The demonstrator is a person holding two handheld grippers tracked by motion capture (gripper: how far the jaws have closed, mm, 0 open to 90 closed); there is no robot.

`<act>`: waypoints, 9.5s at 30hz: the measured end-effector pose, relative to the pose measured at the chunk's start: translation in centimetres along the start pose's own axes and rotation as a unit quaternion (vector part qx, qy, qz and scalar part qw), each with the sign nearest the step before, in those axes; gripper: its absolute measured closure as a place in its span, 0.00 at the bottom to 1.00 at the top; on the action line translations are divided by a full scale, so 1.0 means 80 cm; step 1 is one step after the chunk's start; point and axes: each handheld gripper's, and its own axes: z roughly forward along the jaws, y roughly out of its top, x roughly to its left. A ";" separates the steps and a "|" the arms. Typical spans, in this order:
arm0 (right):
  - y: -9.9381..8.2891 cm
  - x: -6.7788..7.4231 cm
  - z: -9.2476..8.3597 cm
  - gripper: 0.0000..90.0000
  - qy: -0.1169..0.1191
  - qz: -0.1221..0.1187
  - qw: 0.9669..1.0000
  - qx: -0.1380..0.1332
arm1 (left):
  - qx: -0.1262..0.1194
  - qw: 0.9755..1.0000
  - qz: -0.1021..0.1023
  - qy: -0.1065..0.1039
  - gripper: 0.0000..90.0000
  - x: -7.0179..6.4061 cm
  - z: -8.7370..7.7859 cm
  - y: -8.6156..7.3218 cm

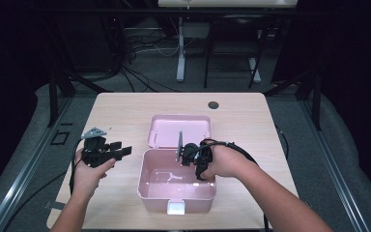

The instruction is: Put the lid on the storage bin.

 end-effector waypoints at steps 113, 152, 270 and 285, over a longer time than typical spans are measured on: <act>0.012 0.015 0.057 0.55 -0.004 -0.069 0.997 0.046 | 0.002 1.000 -0.002 0.001 0.50 0.002 0.001 -0.001; -0.024 -0.020 -0.028 0.58 -0.059 0.073 0.989 -0.112 | -0.020 0.999 0.040 -0.022 0.52 -0.018 -0.003 0.005; -0.051 -0.173 0.035 0.90 -0.046 0.534 0.817 -0.212 | 0.032 0.993 0.084 -0.071 0.84 -0.062 0.013 -0.002; -0.050 -0.170 0.028 0.92 -0.057 0.534 0.814 -0.220 | 0.031 0.994 0.079 -0.072 0.84 -0.062 0.013 -0.002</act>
